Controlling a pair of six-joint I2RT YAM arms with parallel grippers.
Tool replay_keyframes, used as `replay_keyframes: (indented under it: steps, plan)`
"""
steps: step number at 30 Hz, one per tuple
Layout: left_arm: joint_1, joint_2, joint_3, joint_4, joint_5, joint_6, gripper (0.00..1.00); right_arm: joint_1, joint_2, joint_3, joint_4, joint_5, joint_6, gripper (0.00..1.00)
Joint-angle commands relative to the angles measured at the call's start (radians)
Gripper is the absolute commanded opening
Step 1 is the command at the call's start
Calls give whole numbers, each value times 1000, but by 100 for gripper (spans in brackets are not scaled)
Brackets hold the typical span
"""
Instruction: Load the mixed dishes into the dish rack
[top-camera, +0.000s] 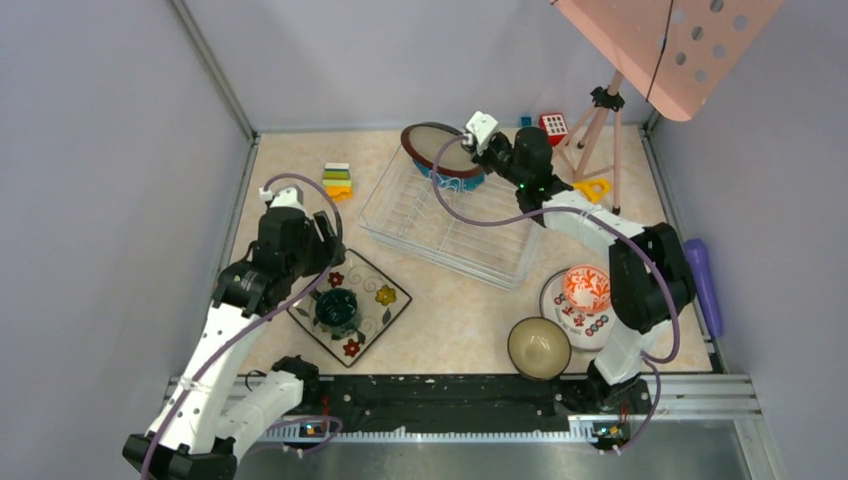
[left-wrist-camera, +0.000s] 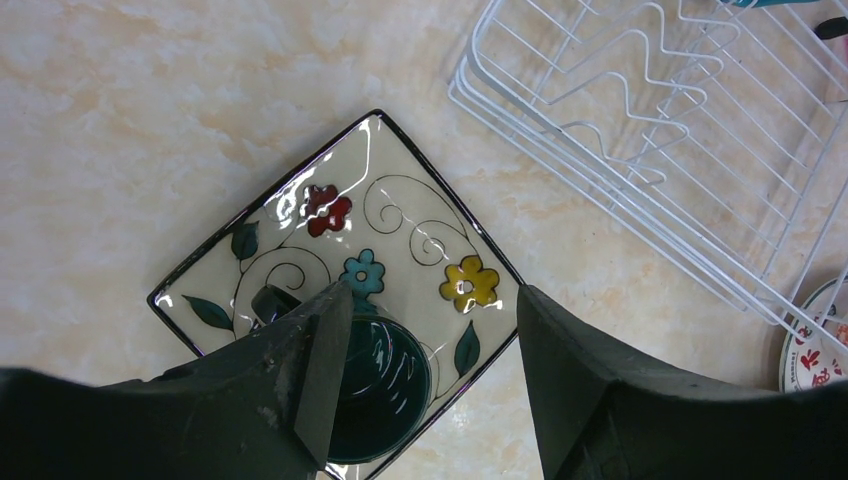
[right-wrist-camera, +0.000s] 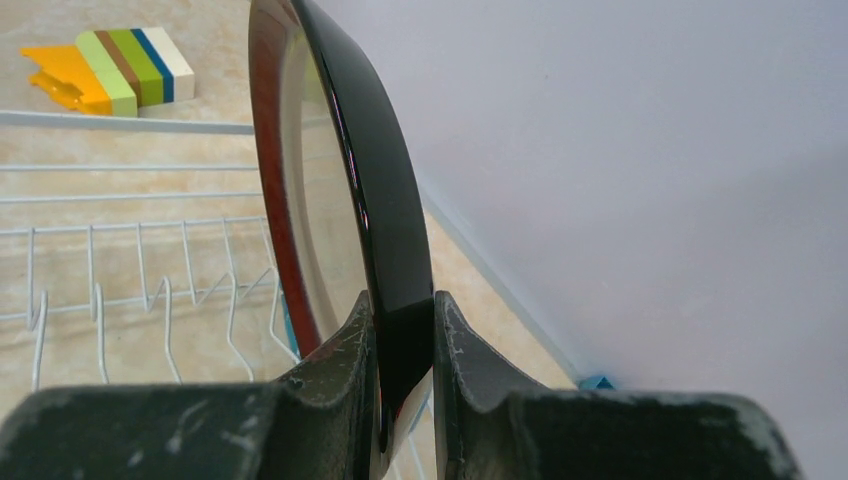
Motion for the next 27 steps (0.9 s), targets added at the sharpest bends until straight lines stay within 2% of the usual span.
replay_keyframes:
  steps: [1, 8, 10, 11, 13, 14, 16, 19, 27]
  plan:
    - [0, -12, -21, 2, -25, -17, 67, -13, -38, -34, 268, -5, 49, 0]
    - [0, -7, -46, -25, -62, -46, 67, -11, -5, -82, 329, 40, 83, 0]
    - [1, -13, -52, -36, -76, -63, 67, -12, 6, -67, 325, 48, 100, 14]
    - [2, -15, -56, -41, -90, -76, 67, -11, 10, -58, 321, 52, 110, 28]
    - [3, -18, -63, -54, -113, -107, 66, -12, 24, -21, 294, 67, 147, 67]
    - [5, -18, -65, -64, -123, -123, 66, -12, 31, 8, 256, 70, 157, 72]
    - [14, -19, -75, -77, -129, -145, 65, -12, 43, 54, 188, 74, 178, 76]
    - [32, -32, -94, -84, -128, -169, 62, -11, 23, 54, 183, 64, 206, 83]
    - [55, -40, -128, -140, -93, -210, 54, -2, -118, -28, 113, 42, 355, 83]
